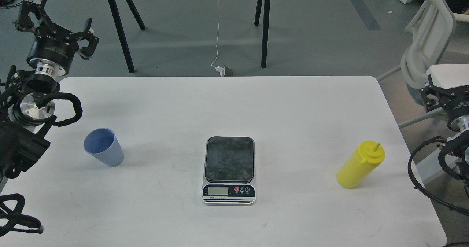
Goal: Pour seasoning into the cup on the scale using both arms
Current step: 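Reach the left gripper down toward the light-blue cup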
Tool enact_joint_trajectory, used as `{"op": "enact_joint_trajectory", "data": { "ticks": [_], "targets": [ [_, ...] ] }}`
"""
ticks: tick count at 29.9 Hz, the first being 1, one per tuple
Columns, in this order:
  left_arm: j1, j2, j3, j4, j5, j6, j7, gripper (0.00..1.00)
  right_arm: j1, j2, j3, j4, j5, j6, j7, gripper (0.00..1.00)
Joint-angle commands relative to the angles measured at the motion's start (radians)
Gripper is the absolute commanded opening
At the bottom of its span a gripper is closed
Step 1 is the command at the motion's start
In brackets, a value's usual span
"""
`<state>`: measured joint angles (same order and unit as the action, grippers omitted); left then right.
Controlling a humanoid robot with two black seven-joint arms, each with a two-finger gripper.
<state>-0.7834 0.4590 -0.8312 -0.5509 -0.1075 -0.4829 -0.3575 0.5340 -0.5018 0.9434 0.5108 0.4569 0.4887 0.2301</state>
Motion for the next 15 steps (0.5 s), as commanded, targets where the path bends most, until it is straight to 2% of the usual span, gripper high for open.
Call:
{"op": "enact_joint_trajectory", "data": {
  "ticks": [1,8,12,15],
  "targets": [
    [0.001,-0.002,0.001,-0.001,0.002,0.004,-0.009,1.0,0.0,0.006,-0.006,-0.002,-0.001,0.0,0.0,1.0],
    [0.038,0.036,0.001,-0.043,0.0,-0.006,-0.006,1.0,-0.012,0.015,0.008,0.037,0.0,0.0,0.002,1.0],
    [0.139,0.163,0.05,-0.223,0.015,-0.006,0.0,1.0,-0.081,0.002,0.031,0.11,0.002,0.0,0.006,1.0],
    [0.193,0.266,0.093,-0.363,0.13,-0.006,-0.003,1.0,-0.135,0.002,0.067,0.147,0.002,0.0,0.008,1.0]
  ]
}}
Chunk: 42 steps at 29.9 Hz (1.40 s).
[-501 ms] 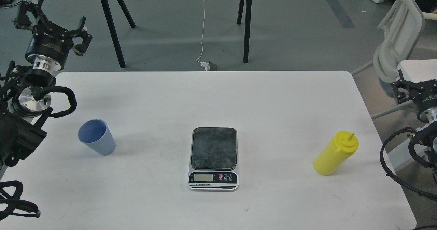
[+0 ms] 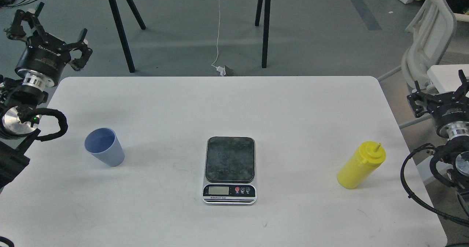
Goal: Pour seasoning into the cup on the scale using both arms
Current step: 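Reach the left gripper down toward the light-blue cup, then grasp the light-blue cup with the left gripper and lift it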
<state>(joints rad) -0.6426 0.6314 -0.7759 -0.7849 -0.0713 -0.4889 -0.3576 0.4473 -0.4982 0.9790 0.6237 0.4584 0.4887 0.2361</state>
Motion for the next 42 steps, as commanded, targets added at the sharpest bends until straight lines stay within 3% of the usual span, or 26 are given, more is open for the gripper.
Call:
{"op": "enact_joint_trajectory", "data": {
  "ticks": [1,8,11,13,20,28,35,42],
  "targets": [
    [0.064,0.121,0.038,-0.163,0.152,0.001,-0.004,1.0,-0.061,-0.002,0.046,0.043,0.0,0.0,0.002,1.0],
    [0.153,0.278,0.041,-0.397,0.563,0.101,-0.007,0.98,-0.139,-0.002,0.147,0.073,0.002,0.0,0.005,1.0],
    [0.198,0.344,0.052,-0.557,0.755,0.24,-0.007,0.98,-0.148,-0.005,0.15,0.077,0.002,0.0,0.005,1.0],
    [0.208,0.373,0.07,-0.594,0.907,0.306,-0.007,0.98,-0.15,-0.017,0.148,0.079,0.002,0.0,0.005,1.0],
    [0.213,0.407,0.139,-0.565,1.497,0.496,-0.004,0.94,-0.154,-0.037,0.151,0.083,0.002,0.0,0.005,1.0],
    [0.212,0.402,0.164,-0.464,1.804,0.5,0.003,0.83,-0.156,-0.039,0.153,0.082,0.002,0.0,0.005,1.0],
    [0.205,0.378,0.271,-0.366,1.889,0.507,0.035,0.78,-0.159,-0.043,0.153,0.083,0.002,0.0,0.005,1.0],
    [0.205,0.281,0.326,-0.243,1.915,0.541,0.035,0.68,-0.162,-0.043,0.155,0.083,0.002,0.0,0.005,1.0]
  ]
}}
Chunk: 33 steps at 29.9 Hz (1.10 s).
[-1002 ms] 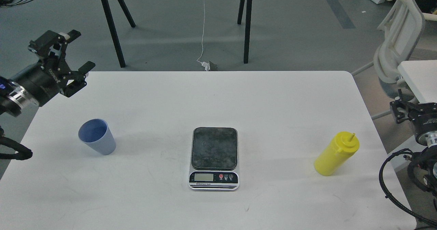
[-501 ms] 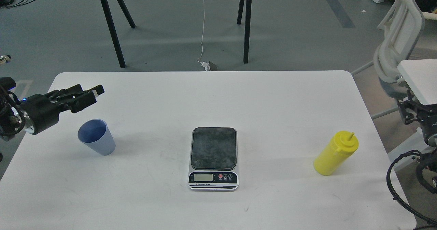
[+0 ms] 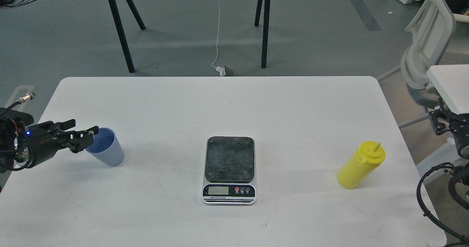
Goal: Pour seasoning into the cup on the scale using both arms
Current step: 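Grasp the light-blue cup with the left gripper and lift it, then carry the cup over the scale and lower it onto the scale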
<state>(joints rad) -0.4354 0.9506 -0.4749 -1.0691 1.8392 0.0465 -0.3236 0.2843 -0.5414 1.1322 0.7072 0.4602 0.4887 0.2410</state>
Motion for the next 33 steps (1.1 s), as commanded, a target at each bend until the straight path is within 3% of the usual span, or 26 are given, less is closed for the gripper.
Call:
{"op": "enact_joint_trajectory", "data": {
  "ticks": [1,11,17,22,29,33],
  "targets": [
    [-0.002,-0.049,0.03,0.047,0.005,0.004,0.0,0.64,0.001,0.0,0.001,0.0,0.0,0.0,0.0,1.0],
    [-0.005,-0.062,0.029,0.06,-0.018,0.004,-0.003,0.09,-0.002,-0.002,0.008,0.0,0.0,0.0,0.0,1.0],
    [-0.016,-0.061,0.029,0.044,-0.023,0.003,-0.031,0.04,-0.013,-0.002,0.008,-0.002,0.0,0.0,0.001,1.0],
    [-0.12,-0.053,0.03,0.018,-0.023,-0.025,-0.034,0.04,-0.014,-0.008,0.015,-0.003,0.0,0.0,0.001,1.0],
    [-0.331,-0.061,0.029,-0.196,-0.014,-0.224,-0.023,0.04,-0.022,-0.022,0.024,-0.002,0.001,0.0,0.001,1.0],
    [-0.405,-0.139,0.033,-0.281,0.063,-0.249,0.009,0.04,-0.037,-0.023,0.032,-0.002,0.001,0.0,0.001,1.0]
  ]
}}
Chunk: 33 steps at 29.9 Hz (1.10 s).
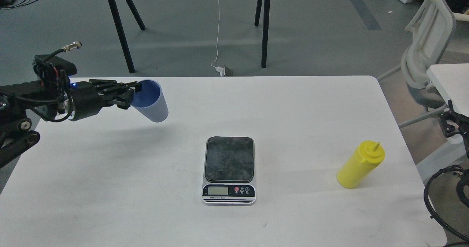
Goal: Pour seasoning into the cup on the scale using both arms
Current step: 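Carry the cup over the scale and lower it onto the scale, then open the left gripper and release the cup on the scale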
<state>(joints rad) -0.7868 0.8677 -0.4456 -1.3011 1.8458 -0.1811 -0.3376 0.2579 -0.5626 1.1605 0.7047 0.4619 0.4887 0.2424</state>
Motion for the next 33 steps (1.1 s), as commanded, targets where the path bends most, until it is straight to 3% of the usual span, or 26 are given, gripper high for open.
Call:
{"op": "enact_joint_trajectory", "data": {
  "ticks": [1,5,9,11,15,33],
  "targets": [
    [-0.075,-0.091,0.014,-0.049,0.093,-0.038,0.031,0.04,-0.019,-0.002,0.004,0.001,0.0,0.0,0.0,1.0],
    [-0.104,-0.193,0.096,-0.047,0.165,-0.098,0.038,0.04,-0.032,-0.006,0.024,-0.001,0.001,0.0,0.0,1.0],
    [-0.106,-0.295,0.192,-0.047,0.229,-0.104,0.132,0.05,-0.035,-0.013,0.03,0.001,0.001,0.0,0.0,1.0],
    [-0.106,-0.329,0.203,-0.046,0.251,-0.124,0.15,0.05,-0.035,-0.016,0.03,-0.001,0.001,0.0,0.0,0.99],
    [-0.089,-0.342,0.206,-0.047,0.256,-0.172,0.155,0.05,-0.037,-0.019,0.03,0.001,0.001,0.0,0.0,1.0],
    [-0.092,-0.365,0.203,-0.072,0.147,-0.198,0.158,0.06,-0.043,-0.039,0.028,-0.001,0.0,0.0,0.0,1.0]
  ]
}}
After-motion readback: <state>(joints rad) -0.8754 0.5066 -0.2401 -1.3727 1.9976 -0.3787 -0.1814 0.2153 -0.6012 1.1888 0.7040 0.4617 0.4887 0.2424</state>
